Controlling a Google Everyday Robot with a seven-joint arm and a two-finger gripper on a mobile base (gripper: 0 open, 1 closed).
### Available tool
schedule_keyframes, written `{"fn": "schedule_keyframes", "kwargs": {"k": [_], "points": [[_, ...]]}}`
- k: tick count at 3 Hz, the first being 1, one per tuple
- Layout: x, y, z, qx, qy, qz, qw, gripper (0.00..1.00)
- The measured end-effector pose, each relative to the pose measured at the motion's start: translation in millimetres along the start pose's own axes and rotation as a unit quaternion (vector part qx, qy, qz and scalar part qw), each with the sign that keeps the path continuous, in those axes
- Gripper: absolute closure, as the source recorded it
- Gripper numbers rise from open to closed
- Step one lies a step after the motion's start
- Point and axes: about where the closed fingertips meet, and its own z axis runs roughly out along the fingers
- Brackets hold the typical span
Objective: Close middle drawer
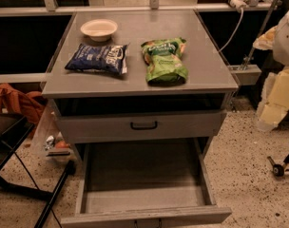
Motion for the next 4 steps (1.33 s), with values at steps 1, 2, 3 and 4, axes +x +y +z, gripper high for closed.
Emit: {"fn": "schedule_keyframes", "kwargs": {"k": [1,2,3,4], "points": [[0,0,0,0.000,0.000,0.000,1.0000,0.00],[3,7,17,0.017,-0.004,0.012,0.9998,0.00],[16,35,65,0.015,-0.030,0.059,0.9977,0.00],[33,71,134,-0.014,-0.072,0.097,0.9925,0.00]]}}
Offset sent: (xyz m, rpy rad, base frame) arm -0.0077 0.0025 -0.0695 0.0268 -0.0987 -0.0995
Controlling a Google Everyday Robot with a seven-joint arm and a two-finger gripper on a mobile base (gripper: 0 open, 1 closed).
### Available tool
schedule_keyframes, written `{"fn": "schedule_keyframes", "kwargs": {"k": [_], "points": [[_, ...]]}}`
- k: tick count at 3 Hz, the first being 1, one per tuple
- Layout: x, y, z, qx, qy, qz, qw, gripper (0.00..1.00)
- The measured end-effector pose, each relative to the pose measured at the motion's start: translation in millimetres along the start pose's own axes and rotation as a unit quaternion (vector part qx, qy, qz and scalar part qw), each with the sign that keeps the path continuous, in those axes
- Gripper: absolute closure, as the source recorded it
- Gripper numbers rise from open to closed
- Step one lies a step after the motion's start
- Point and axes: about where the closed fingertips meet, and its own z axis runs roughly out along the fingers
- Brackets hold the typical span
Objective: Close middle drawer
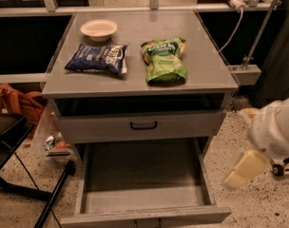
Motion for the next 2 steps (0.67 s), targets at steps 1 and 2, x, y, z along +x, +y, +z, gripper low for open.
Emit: {"fn": "schedule_keyframes", "kwargs": {"k": [1,2], "points": [[24,28,68,-0.028,-0.061,0.017,0.9976,0.00],[34,44,122,-0.024,-0.106,0.039,0.9933,0.00]]}}
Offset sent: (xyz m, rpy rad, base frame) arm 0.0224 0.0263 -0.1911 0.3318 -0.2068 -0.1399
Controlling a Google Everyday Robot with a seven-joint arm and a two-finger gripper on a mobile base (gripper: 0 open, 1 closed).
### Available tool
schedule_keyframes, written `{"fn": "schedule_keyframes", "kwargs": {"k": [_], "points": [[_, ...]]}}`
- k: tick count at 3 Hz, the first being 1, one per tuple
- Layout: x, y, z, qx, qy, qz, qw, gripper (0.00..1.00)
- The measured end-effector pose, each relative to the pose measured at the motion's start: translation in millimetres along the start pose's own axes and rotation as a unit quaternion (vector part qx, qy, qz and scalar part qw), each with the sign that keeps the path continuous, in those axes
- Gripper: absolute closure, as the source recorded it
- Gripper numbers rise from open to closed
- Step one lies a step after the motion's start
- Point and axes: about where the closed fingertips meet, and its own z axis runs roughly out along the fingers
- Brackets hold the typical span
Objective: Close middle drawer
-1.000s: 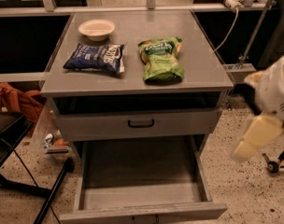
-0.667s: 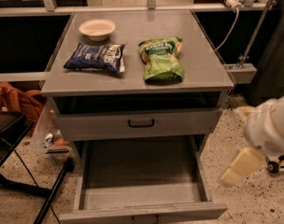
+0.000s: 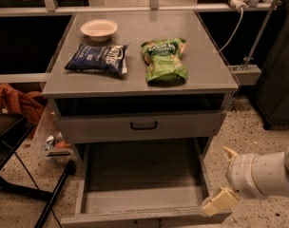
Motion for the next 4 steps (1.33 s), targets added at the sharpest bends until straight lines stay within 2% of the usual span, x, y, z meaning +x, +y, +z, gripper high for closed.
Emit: {"fn": "schedule_keyframes", "kwargs": {"k": [1,2,3,4], "points": [[-4,-18,1,0.036,-0.009,0.000,0.9993,0.00],[-2,-20,7,0.037,-0.010,-0.001,0.9993,0.00],[15,-20,32,0.039,-0.017,-0.007,0.9991,0.00],[44,-28,77,0.034,-0.036,-0.027,0.9984,0.00]]}}
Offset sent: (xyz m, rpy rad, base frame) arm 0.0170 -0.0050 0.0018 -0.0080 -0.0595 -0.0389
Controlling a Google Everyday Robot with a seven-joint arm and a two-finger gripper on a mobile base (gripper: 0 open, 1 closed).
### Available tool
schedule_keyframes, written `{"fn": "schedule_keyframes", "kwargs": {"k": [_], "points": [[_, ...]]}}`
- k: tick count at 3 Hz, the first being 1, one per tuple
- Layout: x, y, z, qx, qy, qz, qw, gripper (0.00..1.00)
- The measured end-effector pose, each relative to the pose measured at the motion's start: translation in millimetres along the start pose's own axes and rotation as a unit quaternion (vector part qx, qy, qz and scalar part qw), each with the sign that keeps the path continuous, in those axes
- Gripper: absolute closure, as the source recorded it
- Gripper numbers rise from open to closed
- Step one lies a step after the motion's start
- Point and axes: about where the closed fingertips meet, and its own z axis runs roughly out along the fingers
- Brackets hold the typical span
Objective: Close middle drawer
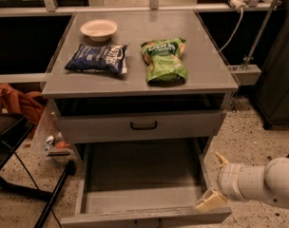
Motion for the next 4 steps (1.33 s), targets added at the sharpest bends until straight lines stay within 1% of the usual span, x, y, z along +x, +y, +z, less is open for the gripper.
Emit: {"fn": "schedule_keyframes", "kwargs": {"k": [1,2,3,4], "points": [[36,1,42,-0.013,-0.013,-0.006,0.9998,0.00],[64,8,69,-0.038,-0.024,-0.020,0.9988,0.00],[89,18,85,-0.049,-0.036,-0.025,0.9979,0.00],[105,25,96,-0.046,-0.050,-0.032,0.9972,0.00]]}}
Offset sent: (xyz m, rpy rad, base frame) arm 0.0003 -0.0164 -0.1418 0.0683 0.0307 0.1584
